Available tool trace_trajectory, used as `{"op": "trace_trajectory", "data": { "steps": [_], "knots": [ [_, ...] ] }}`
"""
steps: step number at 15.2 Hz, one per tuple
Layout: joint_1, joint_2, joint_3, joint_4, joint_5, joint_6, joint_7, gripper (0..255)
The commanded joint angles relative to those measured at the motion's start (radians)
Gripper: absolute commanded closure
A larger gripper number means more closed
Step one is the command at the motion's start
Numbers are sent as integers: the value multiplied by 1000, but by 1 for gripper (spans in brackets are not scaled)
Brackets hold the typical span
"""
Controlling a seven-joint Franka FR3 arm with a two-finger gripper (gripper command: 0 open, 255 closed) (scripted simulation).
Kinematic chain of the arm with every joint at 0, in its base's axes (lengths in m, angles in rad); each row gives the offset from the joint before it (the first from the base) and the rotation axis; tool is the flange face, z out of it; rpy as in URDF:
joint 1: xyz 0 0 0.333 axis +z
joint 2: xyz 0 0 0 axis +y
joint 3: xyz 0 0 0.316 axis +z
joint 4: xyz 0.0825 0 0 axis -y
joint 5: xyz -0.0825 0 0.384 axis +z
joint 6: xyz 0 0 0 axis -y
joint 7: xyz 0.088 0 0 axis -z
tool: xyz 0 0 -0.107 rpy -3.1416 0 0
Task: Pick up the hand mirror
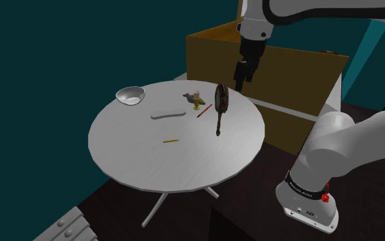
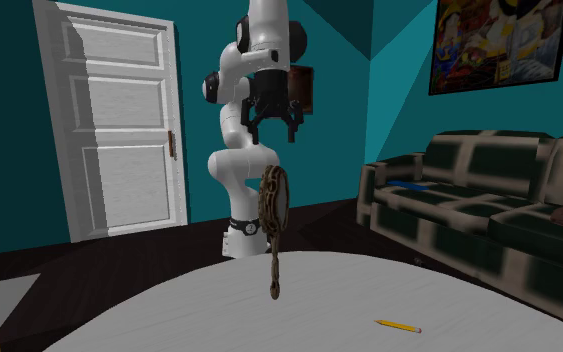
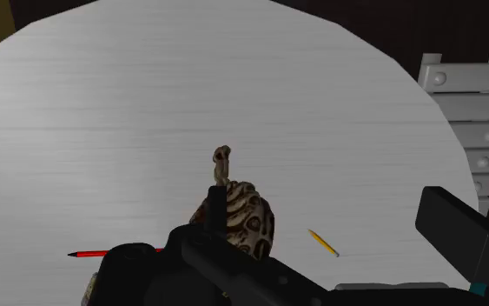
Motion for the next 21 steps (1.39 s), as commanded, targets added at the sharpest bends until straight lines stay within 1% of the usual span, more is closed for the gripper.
{"op": "trace_trajectory", "data": {
  "steps": [1, 6, 11, 12, 19, 21],
  "knots": [
    [0, 0, 0, 0, 0, 0, 0, 0],
    [-105, 110, 119, -14, -58, 216, 272, 0],
    [-240, 246, 236, 26, -170, 374, 571, 0],
    [-241, 247, 237, 26, -171, 375, 573, 0],
    [-242, 258, 244, -66, -180, 476, 599, 0],
    [-242, 258, 244, -66, -180, 476, 599, 0]
  ]
}}
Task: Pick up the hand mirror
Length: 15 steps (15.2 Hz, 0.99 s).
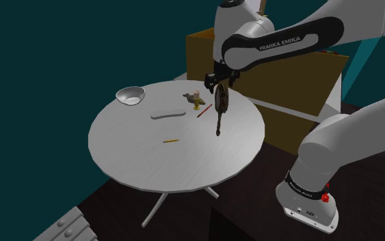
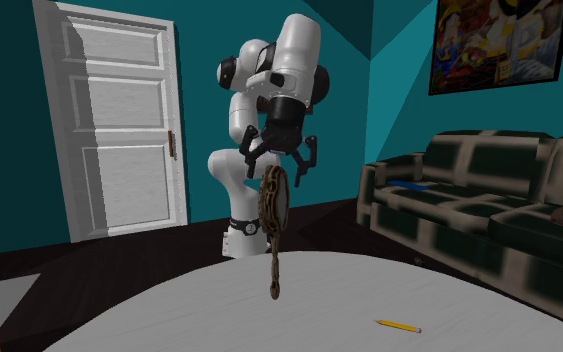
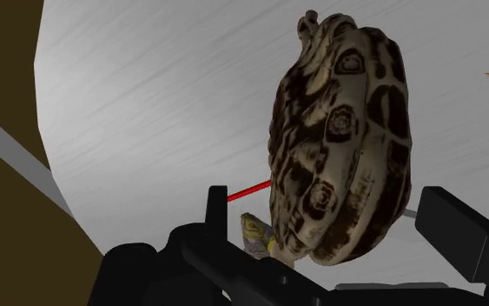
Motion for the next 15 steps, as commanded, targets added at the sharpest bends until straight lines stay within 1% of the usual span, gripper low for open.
{"op": "trace_trajectory", "data": {
  "steps": [1, 10, 15],
  "knots": [
    [0, 0, 0, -5, -1, 6, 1, 255],
    [0, 0, 1, -4, 0, 5, 2, 255],
    [1, -9, -4, 55, 6, -62, -16, 255]
  ]
}}
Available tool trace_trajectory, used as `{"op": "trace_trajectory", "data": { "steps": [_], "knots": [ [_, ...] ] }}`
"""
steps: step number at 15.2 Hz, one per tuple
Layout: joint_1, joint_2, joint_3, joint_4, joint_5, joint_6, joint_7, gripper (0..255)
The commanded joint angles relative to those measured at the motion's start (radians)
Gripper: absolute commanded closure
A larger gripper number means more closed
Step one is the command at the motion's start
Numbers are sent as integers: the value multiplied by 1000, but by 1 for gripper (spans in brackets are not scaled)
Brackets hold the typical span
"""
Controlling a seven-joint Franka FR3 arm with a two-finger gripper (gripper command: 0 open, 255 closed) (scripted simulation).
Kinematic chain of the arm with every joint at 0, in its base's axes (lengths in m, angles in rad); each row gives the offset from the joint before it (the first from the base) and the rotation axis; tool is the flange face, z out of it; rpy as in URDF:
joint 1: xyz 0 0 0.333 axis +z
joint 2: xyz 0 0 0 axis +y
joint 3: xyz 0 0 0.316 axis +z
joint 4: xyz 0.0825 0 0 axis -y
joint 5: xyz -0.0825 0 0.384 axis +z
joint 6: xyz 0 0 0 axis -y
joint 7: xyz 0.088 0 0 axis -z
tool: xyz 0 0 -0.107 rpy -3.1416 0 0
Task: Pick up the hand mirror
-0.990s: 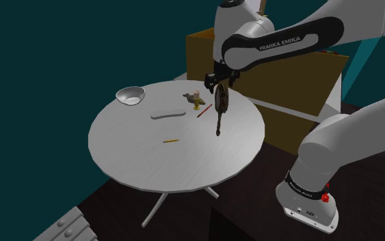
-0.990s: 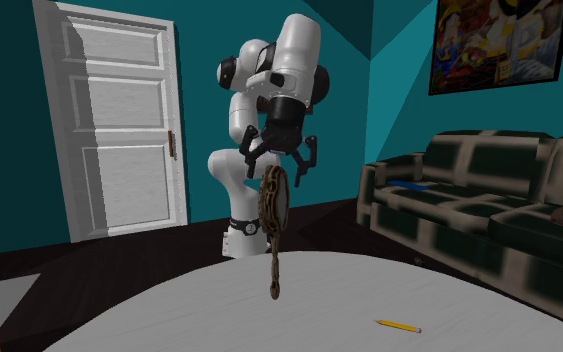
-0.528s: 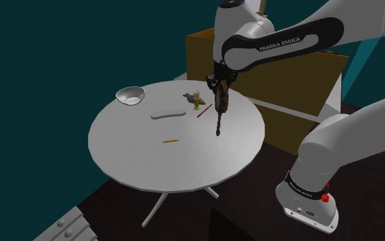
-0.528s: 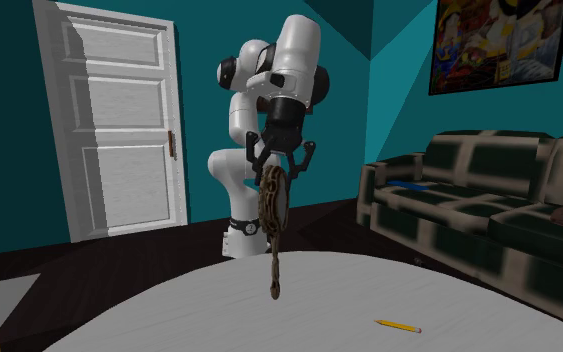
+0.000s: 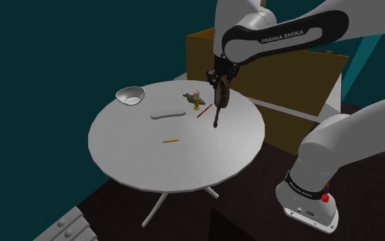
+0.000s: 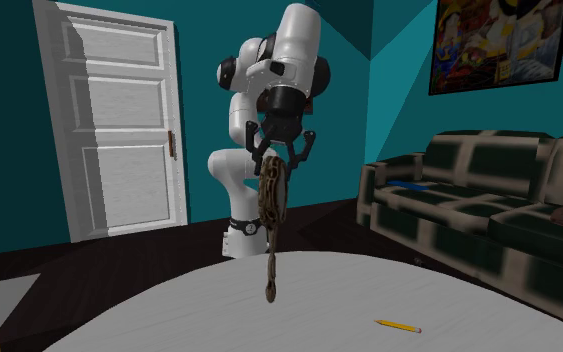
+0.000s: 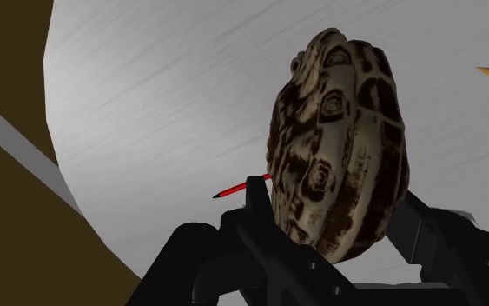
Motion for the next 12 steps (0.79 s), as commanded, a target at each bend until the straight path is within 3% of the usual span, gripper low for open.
{"op": "trace_trajectory", "data": {
  "steps": [1, 12],
  "knots": [
    [0, 0, -2, 25, 2, -25, -6, 255],
    [-2, 0, -8, 147, 8, -143, -34, 255]
  ]
}}
